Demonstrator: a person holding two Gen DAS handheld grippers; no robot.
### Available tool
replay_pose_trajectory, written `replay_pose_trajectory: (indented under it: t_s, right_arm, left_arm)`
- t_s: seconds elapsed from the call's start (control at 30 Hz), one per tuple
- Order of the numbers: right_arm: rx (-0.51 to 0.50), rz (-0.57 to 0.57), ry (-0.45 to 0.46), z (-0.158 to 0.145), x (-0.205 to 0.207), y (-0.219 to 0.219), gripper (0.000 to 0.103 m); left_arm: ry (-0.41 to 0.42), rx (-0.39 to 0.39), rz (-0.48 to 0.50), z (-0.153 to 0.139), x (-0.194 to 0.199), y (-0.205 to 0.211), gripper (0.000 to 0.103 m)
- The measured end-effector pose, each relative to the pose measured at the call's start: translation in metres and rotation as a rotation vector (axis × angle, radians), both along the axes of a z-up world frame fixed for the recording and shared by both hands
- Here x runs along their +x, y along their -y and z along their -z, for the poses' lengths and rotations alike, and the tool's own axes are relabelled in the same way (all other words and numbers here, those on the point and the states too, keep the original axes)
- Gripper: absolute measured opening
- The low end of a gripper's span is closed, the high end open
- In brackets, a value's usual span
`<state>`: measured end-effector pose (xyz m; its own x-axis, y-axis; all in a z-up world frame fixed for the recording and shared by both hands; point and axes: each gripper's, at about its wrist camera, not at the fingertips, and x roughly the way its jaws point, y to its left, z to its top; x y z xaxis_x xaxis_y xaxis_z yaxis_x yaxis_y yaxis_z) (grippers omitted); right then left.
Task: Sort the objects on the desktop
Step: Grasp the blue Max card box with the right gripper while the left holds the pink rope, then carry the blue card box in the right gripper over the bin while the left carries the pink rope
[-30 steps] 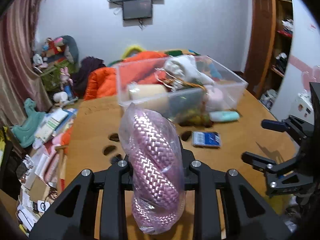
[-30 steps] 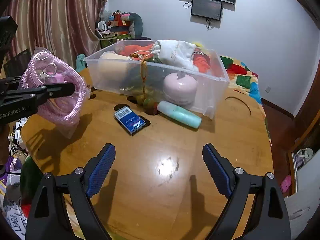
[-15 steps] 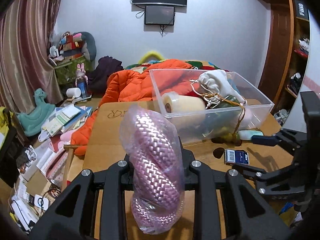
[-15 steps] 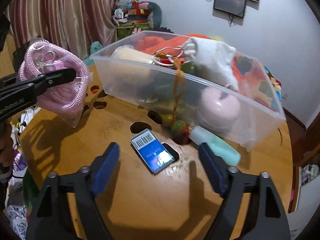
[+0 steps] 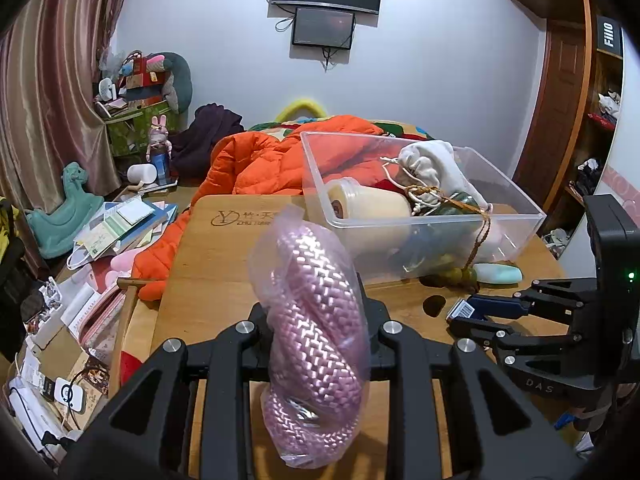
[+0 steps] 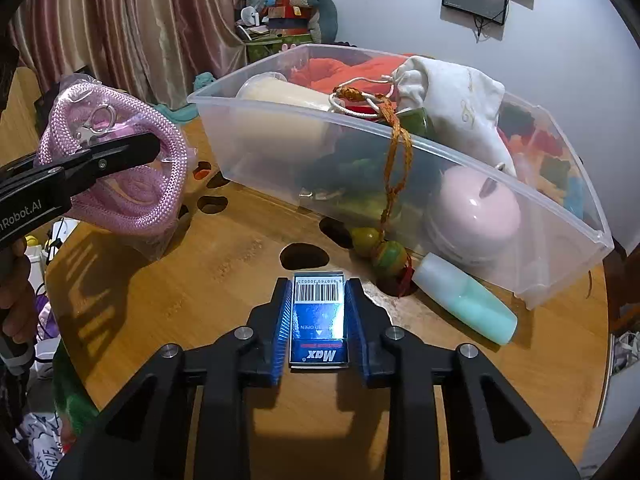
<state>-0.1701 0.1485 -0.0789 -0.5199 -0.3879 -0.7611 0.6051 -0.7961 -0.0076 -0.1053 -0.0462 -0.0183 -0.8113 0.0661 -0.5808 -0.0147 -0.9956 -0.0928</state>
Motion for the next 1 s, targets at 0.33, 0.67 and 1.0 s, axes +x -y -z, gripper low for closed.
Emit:
replay_pose_trajectory:
  t_s: [0.33,0.67,1.0]
  right_arm:
    - [-0.124,0.044,-0.03,-0.025,0.01,-0.025,0.025]
    - [-0.225,0.083,-0.147,-0.079,0.015,-0.055,0.025]
    - [-0.254,0.131,-0.2,-0.104,0.001,-0.077,0.025]
  left_arm:
    - [-0.048,-0.021,0.003,-0.022,0.005,-0.011,0.026]
    - [-0.112,-0.015,0.012,-0.049,-0.001,-0.022,0.026]
    - [-0.177,0.013,0.033,-0.073,-0.015,-0.027,0.026]
